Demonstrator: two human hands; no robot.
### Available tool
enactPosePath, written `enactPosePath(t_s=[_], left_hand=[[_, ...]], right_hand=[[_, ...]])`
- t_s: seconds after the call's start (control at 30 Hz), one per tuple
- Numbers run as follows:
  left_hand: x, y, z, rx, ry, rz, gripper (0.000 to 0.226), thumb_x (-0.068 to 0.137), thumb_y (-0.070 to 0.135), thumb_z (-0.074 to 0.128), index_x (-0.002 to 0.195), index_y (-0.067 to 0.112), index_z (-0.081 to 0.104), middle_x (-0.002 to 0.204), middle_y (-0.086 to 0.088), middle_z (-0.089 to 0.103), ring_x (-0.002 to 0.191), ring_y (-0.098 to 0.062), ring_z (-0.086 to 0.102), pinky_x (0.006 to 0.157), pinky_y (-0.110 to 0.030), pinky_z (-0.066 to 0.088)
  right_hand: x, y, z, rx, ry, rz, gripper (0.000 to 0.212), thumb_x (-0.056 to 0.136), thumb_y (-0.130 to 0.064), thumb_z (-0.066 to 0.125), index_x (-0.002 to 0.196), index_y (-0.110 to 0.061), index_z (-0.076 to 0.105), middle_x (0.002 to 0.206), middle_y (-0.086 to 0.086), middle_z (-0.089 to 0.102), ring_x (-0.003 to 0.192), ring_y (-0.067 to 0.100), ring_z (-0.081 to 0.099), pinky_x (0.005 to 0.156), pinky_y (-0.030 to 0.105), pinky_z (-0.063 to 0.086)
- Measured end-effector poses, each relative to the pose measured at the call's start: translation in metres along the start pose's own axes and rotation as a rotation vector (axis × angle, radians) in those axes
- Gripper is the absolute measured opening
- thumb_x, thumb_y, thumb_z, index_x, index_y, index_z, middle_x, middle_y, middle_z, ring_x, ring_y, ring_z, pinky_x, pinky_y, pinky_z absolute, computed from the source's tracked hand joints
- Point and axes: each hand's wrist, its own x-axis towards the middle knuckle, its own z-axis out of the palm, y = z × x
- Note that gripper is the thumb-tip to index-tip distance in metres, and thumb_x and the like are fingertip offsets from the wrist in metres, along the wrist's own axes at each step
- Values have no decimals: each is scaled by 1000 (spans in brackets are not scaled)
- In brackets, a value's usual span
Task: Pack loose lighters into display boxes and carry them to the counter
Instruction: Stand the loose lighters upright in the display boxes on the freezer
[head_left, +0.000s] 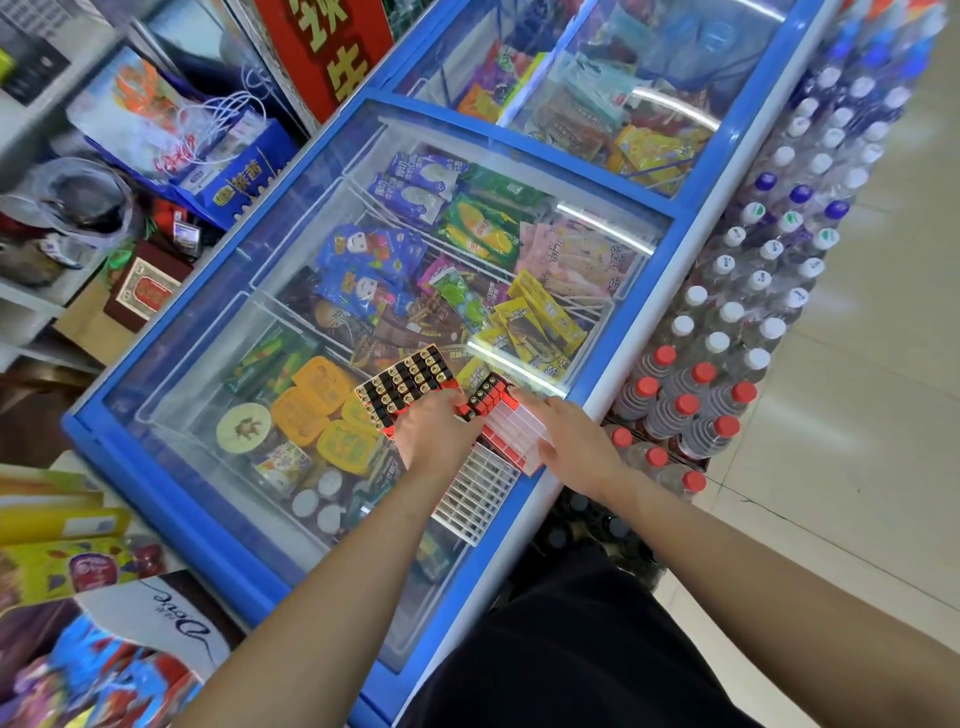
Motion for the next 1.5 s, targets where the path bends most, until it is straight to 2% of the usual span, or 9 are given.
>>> enactPosePath(t_s=[0.33, 0.43, 0.57, 0.67, 0.8, 1.0, 1.23, 1.37, 1.5], left_hand=[[-11, -28, -20, -244, 226, 221, 35, 88, 44, 72, 122, 36, 69, 117, 16, 67, 112, -6, 59, 78, -27, 53], [1, -47, -34, -110, 272, 207, 57, 83, 47, 73, 136, 35, 57, 136, 8, 56, 130, -17, 44, 104, -46, 45], [27, -77, -44, 60, -7, 88, 109, 69, 64, 80, 156, 46, 17, 165, 7, 13, 151, -30, 10, 115, -63, 21], [35, -91, -40, -95, -137, 69, 118, 67, 52, 88, 157, 47, 13, 160, -2, 27, 144, -32, 29, 115, -61, 28], [37, -92, -42, -211, -77, 83, 89, 73, 26, 90, 148, 30, 43, 144, -4, 51, 131, -26, 50, 111, -45, 36], [40, -93, -43, -174, -41, 57, 82, 64, 36, 94, 137, 21, 59, 131, -2, 66, 121, -24, 61, 104, -43, 47], [16, -92, -53, -289, 22, 13, 78, 65, 37, 94, 134, 21, 63, 127, 4, 66, 114, -12, 58, 101, -36, 47], [-13, -89, -67, -409, 151, -63, 80, 64, 39, 94, 135, 22, 62, 131, 2, 66, 119, -15, 60, 101, -32, 45], [-41, -90, -81, -553, 248, -140, 82, 62, 40, 95, 135, 26, 61, 129, 7, 65, 117, -13, 62, 107, -41, 49]], right_hand=[[0, 2, 1, 34, 7, -10, 79, 98, -33, 58, 154, -52, 6, 121, -2, 45, 112, 18, 42, 86, 36, 50], [-2, -1, 4, 9, -1, -15, 83, 94, -44, 59, 153, -52, 2, 127, 0, 46, 115, 22, 45, 87, 39, 51], [-10, -6, 11, -42, 15, -25, 95, 85, -62, 60, 155, -49, -2, 149, 3, 37, 125, 29, 44, 93, 44, 50], [-11, -8, 13, -38, 12, -7, 97, 83, -66, 60, 155, -51, -5, 151, 4, 35, 127, 30, 42, 93, 44, 50], [-9, -8, 10, -32, -6, -5, 95, 85, -65, 59, 153, -53, -7, 148, 5, 38, 126, 30, 44, 92, 44, 50], [-11, -7, 7, -10, -40, 17, 92, 87, -61, 58, 153, -53, -5, 150, 7, 37, 130, 30, 42, 97, 43, 48], [-3, -21, -6, 35, 144, 13, 78, 82, -65, 48, 152, -32, 35, 147, 4, 41, 132, 28, 36, 107, 50, 36], [14, -54, -24, 245, 270, -97, 65, 85, -58, 57, 142, -28, 51, 138, -4, 49, 126, 18, 40, 108, 42, 36], [28, -95, -40, 616, 80, -157, 62, 88, -49, 67, 144, -34, 46, 136, -14, 47, 123, 6, 49, 104, 39, 47]])
